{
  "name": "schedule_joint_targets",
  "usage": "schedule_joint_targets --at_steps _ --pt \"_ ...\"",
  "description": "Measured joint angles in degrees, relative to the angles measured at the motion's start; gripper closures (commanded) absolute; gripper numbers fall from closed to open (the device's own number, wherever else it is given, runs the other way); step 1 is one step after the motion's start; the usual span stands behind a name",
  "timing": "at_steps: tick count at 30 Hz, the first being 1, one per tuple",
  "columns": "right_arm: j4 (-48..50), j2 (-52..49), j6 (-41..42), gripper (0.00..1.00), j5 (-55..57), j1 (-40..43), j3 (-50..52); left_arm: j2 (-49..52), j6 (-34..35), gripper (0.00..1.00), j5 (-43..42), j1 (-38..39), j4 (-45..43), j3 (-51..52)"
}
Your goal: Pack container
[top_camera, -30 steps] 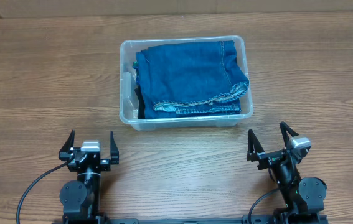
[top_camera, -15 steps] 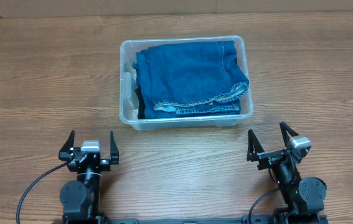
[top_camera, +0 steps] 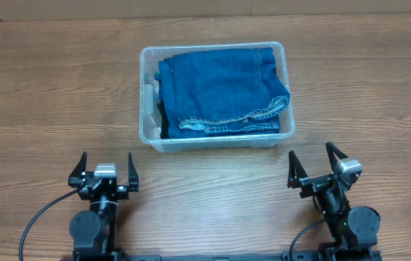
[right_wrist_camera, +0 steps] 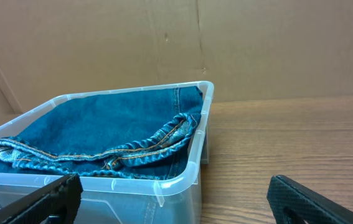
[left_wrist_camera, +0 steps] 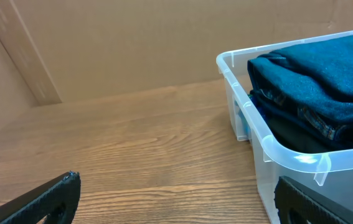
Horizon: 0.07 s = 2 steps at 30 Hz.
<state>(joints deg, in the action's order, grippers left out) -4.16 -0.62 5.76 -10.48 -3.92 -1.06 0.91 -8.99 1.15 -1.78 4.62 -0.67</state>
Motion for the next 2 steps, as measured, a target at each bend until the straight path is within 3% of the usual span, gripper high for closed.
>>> schedule_joint_targets --at_steps 2 --pt "0.0 0.0 0.0 0.0 0.0 0.0 0.0 0.0 0.0 0.0 0.0 0.0 0.0 0.0"
